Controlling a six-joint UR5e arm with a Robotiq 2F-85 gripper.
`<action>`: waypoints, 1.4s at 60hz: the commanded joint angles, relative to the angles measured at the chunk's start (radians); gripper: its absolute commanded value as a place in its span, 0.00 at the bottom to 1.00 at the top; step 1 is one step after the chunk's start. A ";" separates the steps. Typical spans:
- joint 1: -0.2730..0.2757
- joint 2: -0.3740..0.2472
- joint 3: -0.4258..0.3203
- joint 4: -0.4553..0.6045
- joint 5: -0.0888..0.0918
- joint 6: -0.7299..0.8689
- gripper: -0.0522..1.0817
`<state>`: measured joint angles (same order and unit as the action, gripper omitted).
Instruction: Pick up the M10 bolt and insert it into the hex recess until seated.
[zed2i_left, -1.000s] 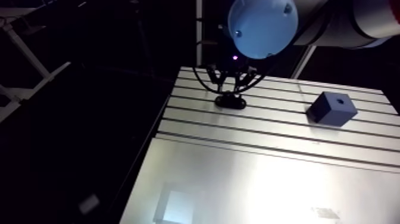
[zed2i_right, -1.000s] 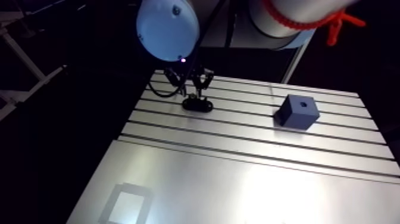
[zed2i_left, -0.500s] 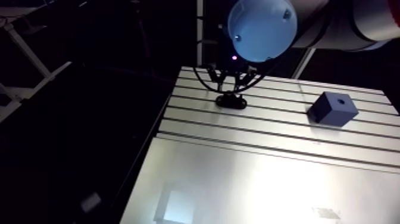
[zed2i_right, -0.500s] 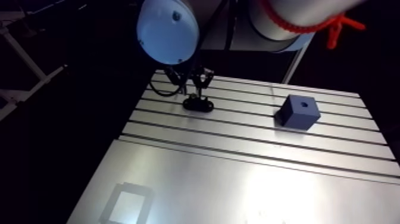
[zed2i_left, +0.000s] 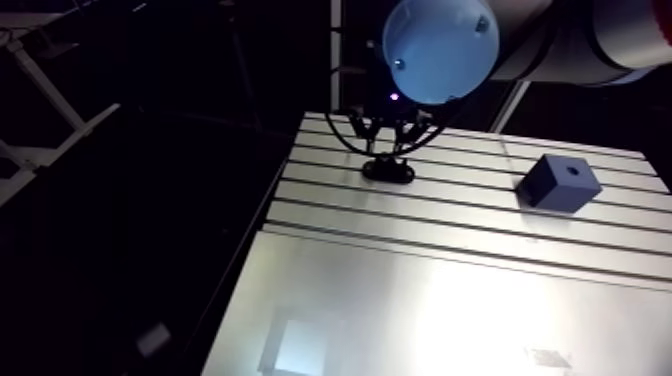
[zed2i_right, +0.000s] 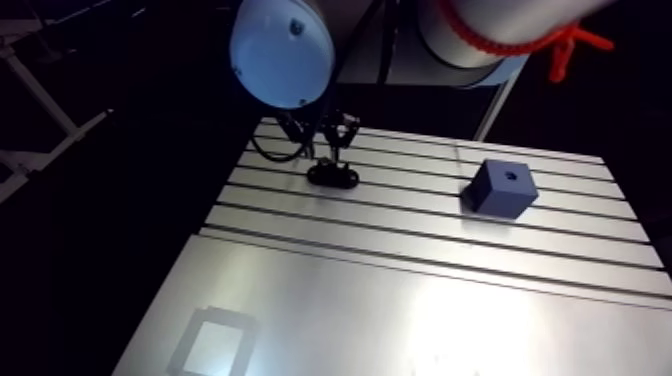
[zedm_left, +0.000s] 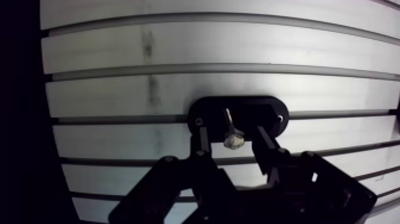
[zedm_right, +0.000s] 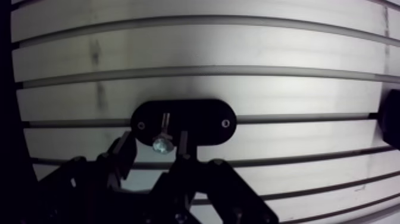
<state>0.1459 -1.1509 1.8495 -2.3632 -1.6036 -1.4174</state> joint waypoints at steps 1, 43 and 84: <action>0.000 0.000 0.001 0.000 0.000 -0.003 0.50; 0.000 0.007 0.003 0.000 0.000 -0.005 0.53; 0.000 0.012 0.003 0.003 0.000 -0.007 0.56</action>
<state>0.1458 -1.1404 1.8523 -2.3609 -1.6045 -1.4237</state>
